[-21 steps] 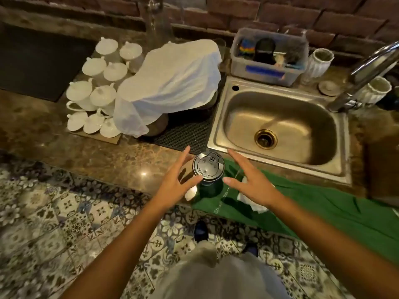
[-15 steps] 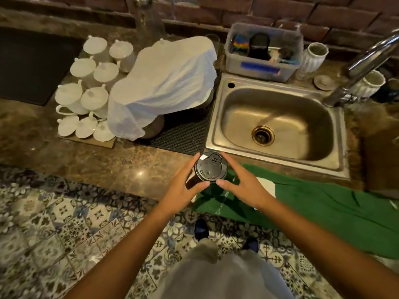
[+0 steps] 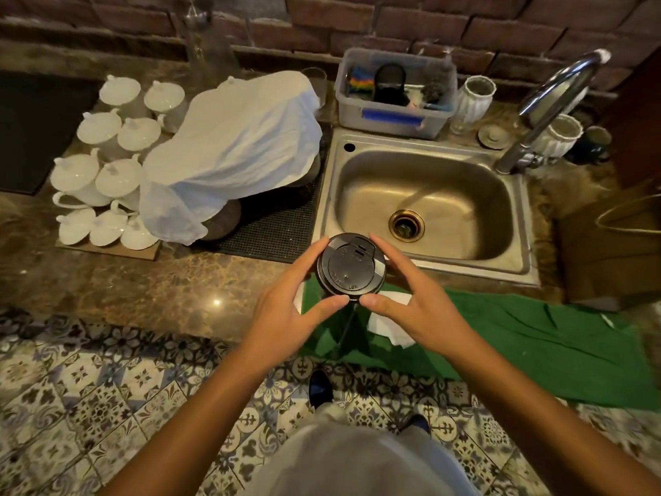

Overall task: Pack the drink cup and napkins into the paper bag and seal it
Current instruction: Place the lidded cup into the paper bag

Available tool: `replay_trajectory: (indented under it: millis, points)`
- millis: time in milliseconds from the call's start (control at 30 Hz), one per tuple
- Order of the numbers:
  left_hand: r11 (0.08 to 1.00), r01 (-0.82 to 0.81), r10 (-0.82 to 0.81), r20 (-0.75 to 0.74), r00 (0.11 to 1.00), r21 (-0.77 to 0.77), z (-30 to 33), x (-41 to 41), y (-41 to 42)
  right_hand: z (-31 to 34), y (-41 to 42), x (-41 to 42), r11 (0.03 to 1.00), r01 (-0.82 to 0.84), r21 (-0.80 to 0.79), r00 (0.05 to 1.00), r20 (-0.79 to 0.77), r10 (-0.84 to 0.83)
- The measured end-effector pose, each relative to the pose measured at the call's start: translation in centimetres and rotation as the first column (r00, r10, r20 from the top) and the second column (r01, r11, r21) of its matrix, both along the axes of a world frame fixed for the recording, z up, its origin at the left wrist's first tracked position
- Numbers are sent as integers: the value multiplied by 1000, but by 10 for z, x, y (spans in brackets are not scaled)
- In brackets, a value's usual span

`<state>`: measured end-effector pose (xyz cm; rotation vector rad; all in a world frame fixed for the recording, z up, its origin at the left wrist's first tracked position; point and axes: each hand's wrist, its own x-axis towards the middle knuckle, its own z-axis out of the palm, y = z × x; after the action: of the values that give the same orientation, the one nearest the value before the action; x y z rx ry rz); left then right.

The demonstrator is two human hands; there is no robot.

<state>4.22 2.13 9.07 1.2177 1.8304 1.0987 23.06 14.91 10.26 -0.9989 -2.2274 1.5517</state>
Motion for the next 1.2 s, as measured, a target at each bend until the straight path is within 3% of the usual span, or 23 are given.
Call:
replay_trajectory:
  millis: [267,700,1200]
  points:
    - [984,76,-88,66,994,158,29,120,29,40,5,120,988,129,-87,977,-158,-142]
    - [937,281,-310,121,943,209,36,325,93,53,19,338,927,364,-87,920,-123,-372]
    - [926,293,-352,266,898,237,49,355,173,70,85,352,893,447,-43,878,-168,-448]
